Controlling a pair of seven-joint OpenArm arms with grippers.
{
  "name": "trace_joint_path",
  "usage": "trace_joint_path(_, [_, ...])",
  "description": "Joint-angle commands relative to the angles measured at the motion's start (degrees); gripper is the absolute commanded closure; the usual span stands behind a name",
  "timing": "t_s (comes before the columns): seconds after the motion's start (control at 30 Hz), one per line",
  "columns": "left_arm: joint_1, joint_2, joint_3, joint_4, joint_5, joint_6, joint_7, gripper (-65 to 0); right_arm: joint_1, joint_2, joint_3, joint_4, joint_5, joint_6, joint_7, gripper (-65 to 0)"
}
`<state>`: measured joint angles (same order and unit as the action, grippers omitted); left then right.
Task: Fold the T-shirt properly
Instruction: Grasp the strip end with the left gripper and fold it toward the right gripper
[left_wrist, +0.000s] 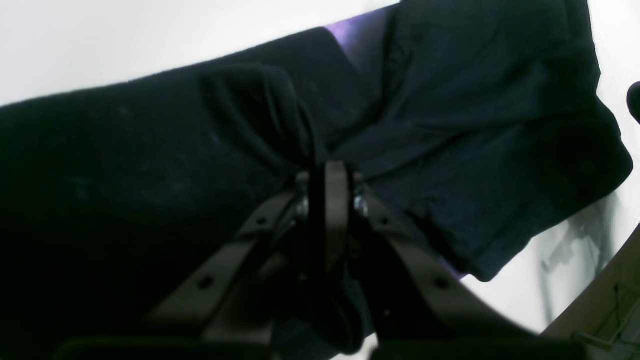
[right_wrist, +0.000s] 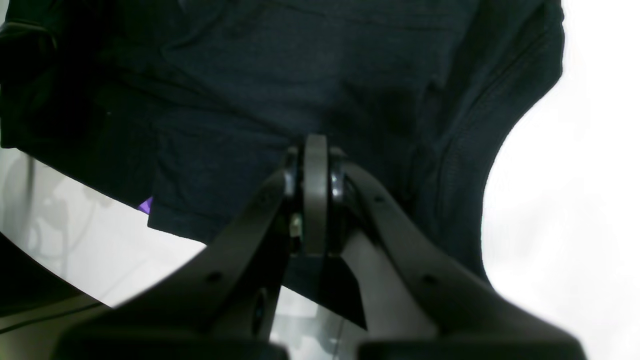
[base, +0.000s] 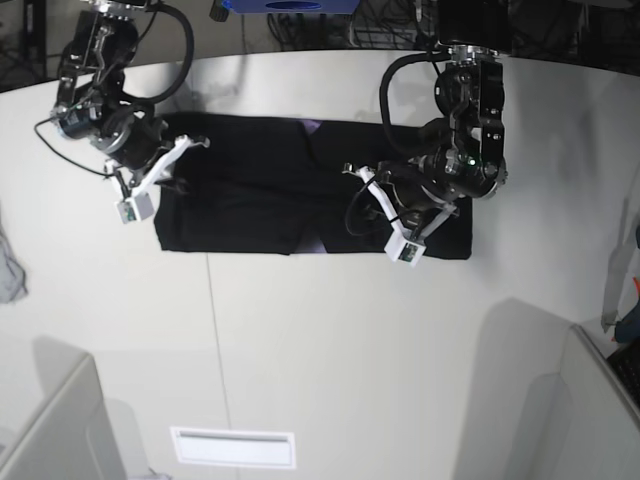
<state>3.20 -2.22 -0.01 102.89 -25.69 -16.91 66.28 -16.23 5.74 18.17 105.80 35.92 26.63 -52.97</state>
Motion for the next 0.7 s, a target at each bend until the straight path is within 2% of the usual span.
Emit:
trace_joint_path(0.0, [-0.5,0.2,0.0,1.0,-0.7,-0.3,-1.0,0.0,0.4,0.5,0.3,1.0,1.0,0.5,1.1,0.0])
trace_joint_path(0.43, [-0.4,0.0,2.3,-0.4,-0.5,-0.3,-1.0,0.0,0.4,0.3,0.3,0.9,1.0,0.5,1.2,0.0])
trace_joint_path(0.6, [0.1,-0.1,2.8,-1.9,-0.5,-0.3,-6.3,0.0,0.4,0.3,0.3,0.9,1.0,0.5,1.2,0.0])
trace_joint_path(0.67, [0.3,-0.2,2.9,-1.9,-0.5,-0.3,-6.5,0.0,0.4,0.3,0.3,0.9,1.0,0.5,1.2,0.0])
